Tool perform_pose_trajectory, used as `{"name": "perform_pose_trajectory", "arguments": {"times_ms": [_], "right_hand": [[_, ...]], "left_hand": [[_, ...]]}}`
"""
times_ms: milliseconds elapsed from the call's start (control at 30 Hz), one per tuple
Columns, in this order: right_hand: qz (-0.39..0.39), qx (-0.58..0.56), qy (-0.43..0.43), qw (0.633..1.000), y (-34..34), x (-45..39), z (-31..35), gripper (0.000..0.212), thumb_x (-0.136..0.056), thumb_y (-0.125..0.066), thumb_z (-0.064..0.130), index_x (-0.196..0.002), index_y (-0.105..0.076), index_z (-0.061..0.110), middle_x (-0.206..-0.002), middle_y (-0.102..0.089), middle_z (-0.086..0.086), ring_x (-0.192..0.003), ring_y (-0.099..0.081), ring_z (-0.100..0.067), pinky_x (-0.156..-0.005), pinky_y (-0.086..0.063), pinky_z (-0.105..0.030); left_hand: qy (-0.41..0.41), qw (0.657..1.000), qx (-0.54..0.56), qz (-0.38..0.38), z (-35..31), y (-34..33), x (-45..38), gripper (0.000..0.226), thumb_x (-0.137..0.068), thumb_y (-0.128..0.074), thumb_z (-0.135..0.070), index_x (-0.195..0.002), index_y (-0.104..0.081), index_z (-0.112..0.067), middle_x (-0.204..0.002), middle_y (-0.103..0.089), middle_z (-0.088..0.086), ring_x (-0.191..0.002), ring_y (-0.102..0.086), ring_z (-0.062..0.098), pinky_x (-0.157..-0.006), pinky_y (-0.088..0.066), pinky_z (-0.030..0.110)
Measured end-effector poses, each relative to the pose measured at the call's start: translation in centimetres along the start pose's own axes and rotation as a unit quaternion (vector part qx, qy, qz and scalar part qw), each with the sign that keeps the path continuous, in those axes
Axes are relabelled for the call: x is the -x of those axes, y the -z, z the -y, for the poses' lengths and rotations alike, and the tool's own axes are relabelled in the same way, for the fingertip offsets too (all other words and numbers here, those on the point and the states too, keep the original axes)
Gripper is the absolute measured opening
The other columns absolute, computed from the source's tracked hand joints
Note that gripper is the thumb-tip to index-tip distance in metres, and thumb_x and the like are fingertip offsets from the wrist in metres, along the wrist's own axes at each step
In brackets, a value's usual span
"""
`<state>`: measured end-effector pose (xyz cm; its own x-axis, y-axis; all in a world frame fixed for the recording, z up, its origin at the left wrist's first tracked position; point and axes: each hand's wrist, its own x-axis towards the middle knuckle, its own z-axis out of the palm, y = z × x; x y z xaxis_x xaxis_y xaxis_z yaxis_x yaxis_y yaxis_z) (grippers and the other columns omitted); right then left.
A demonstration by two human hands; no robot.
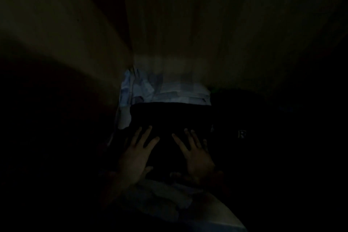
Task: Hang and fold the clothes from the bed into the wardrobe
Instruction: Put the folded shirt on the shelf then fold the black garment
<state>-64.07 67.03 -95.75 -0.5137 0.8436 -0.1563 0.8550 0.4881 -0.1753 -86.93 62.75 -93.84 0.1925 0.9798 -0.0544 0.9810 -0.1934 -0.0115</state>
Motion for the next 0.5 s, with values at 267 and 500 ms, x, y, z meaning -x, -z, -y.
{"name": "perform_pose_trajectory", "arguments": {"times_ms": [267, 500], "right_hand": [[0.022, 0.011, -0.008, 1.000, 0.5, -0.9, -0.3, 0.099, -0.088, -0.050, 0.064, -0.134, 0.036, 0.050, -0.162, 0.020, -0.005, -0.149, 0.020, -0.026, -0.118, -0.002, -0.056], [0.043, -0.006, -0.012, 0.999, 1.1, -1.0, 0.0, 0.120, -0.064, -0.059, 0.083, -0.142, 0.027, 0.051, -0.162, 0.020, -0.006, -0.149, 0.018, -0.028, -0.117, -0.004, -0.062]], "left_hand": [[-0.010, 0.997, 0.067, -0.042, 0.4, -0.3, -1.2, 0.072, -0.079, -0.074, -0.044, -0.144, -0.049, -0.026, -0.162, -0.020, 0.008, -0.147, -0.024, 0.040, -0.109, -0.036, 0.059], [0.008, 1.000, 0.021, 0.006, 0.4, -0.2, -0.9, 0.091, -0.081, -0.071, -0.047, -0.153, -0.016, -0.036, -0.165, 0.014, -0.005, -0.152, 0.006, 0.025, -0.119, -0.021, 0.049]]}}
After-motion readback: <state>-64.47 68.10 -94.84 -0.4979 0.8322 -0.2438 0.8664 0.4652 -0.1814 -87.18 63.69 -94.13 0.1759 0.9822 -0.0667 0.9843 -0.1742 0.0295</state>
